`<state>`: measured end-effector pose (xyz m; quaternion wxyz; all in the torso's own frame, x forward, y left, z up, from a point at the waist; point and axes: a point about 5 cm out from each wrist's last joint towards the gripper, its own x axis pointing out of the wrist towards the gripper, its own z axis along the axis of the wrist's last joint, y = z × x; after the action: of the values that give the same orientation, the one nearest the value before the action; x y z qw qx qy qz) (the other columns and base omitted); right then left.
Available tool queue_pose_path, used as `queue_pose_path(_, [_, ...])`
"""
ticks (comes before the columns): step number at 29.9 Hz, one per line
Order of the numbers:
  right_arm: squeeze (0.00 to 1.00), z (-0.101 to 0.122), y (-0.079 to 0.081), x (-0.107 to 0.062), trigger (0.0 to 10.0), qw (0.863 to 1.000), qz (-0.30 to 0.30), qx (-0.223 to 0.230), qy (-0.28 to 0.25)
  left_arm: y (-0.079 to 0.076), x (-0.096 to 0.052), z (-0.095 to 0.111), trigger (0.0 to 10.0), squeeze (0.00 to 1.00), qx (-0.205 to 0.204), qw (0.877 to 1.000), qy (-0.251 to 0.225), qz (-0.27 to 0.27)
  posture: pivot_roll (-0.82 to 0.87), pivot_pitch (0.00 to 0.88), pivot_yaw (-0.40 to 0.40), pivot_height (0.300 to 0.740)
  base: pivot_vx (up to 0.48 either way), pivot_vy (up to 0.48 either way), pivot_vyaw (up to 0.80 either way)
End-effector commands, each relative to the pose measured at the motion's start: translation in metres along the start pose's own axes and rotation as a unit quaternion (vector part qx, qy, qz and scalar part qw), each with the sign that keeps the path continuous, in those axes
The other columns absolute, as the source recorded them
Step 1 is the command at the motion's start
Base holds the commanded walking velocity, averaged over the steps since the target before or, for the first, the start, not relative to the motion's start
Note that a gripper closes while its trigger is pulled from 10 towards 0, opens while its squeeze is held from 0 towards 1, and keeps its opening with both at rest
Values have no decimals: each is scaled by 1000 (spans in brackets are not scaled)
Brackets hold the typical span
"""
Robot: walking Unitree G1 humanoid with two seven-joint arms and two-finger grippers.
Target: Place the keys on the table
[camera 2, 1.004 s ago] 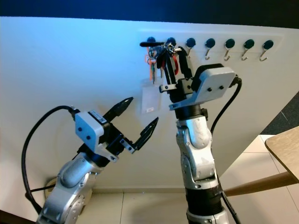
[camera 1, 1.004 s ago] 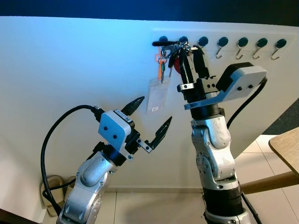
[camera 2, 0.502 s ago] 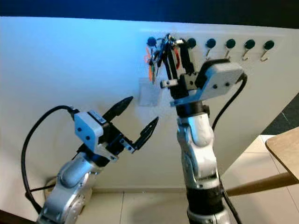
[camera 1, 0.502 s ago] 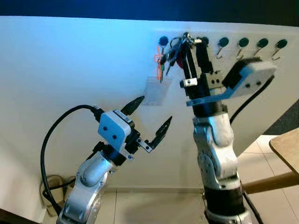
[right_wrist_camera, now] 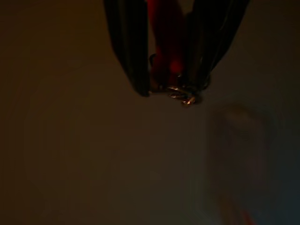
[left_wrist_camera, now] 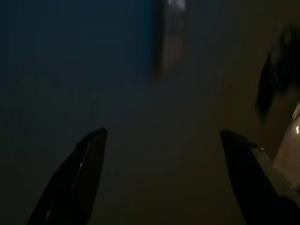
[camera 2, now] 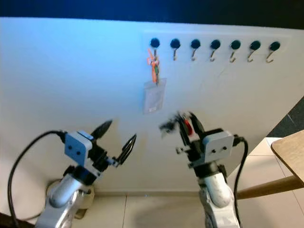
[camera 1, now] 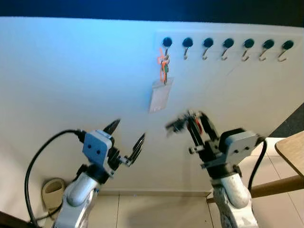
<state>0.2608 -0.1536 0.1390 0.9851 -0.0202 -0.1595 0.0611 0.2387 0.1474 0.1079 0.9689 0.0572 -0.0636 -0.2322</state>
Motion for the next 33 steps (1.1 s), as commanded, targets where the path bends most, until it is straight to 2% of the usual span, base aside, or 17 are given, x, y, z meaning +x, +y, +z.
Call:
queue_pose_path(1, [0,-39,-18,-12,667,994,-56,6,89,6,-29,-55,10000,0,-10,992,123,19,49,98,-22,740,0,0,0])
queue_pose_path(2, [0,-39,-18,-12,667,994,-56,6,89,6,-29,-55,10000,0,-10,992,123,19,49,98,-22,740,0,0,0])
queue_pose_path(3, [0,-57,-21,-17,3412,989,-67,15,132,7,-38,-73,10000,0,-23,985,169,36,49,94,-24,740,0,0,0])
queue_pose_path(4, [0,-77,-23,-23,4157,980,-70,26,187,9,-46,-89,10000,0,-42,975,207,63,52,93,-25,740,0,0,0])
queue_pose_path(5, [0,-77,-23,-23,4157,980,-70,26,187,9,-46,-89,10000,0,-42,975,207,63,52,93,-25,740,0,0,0])
queue_pose_path(6, [0,-96,-24,-30,5725,967,-70,35,242,11,-53,-104,10000,0,-64,962,246,96,52,91,-25,740,0,0,0])
queue_pose_path(7, [0,-114,-28,-39,10000,953,-85,50,288,16,-62,-120,10000,0,-73,942,291,151,48,82,-25,740,0,0,0])
queue_pose_path(8, [0,-114,-28,-39,10000,953,-85,50,288,16,-62,-120,10000,0,-73,942,291,151,48,82,-25,740,0,0,0])
queue_pose_path(10, [0,-132,-33,-53,10000,932,-104,60,342,22,-75,-138,10000,0,-83,908,346,221,45,82,-27,740,0,0,0])
queue_pose_path(11, [0,-132,-33,-53,10000,932,-104,60,342,22,-75,-138,10000,0,-83,908,346,221,45,82,-27,740,0,0,0])
queue_pose_path(13, [0,-147,-37,-70,10000,910,-111,64,394,23,-86,-151,10000,0,-111,872,394,267,39,71,-25,740,0,0,0])
queue_pose_path(14, [0,-147,-37,-70,10000,910,-111,64,394,23,-86,-151,10000,0,-111,872,394,267,39,71,-25,740,0,0,0])
queue_pose_path(15, [0,-156,-36,-82,10000,897,-103,81,422,22,-92,-158,10000,0,-115,864,409,270,36,68,-23,740,0,0,0])
queue_pose_path(21, [0,-169,-26,-103,10000,874,-41,67,479,20,-84,-158,10000,0,-123,875,380,273,28,58,-23,740,0,0,0])
queue_pose_path(27, [0,-177,-20,-125,10000,853,-33,63,517,8,-69,-156,10000,0,-102,902,356,220,24,51,-16,740,0,0,0])
queue_pose_path(29, [0,-181,-18,-136,10000,839,-33,52,540,3,-67,-159,10000,0,-99,903,365,205,27,52,-15,740,0,0,0])
queue_pose_path(33, [0,-183,-15,-142,10000,832,-29,47,552,0,-69,-162,10000,0,-84,900,376,204,33,54,-14,740,0,0,0])
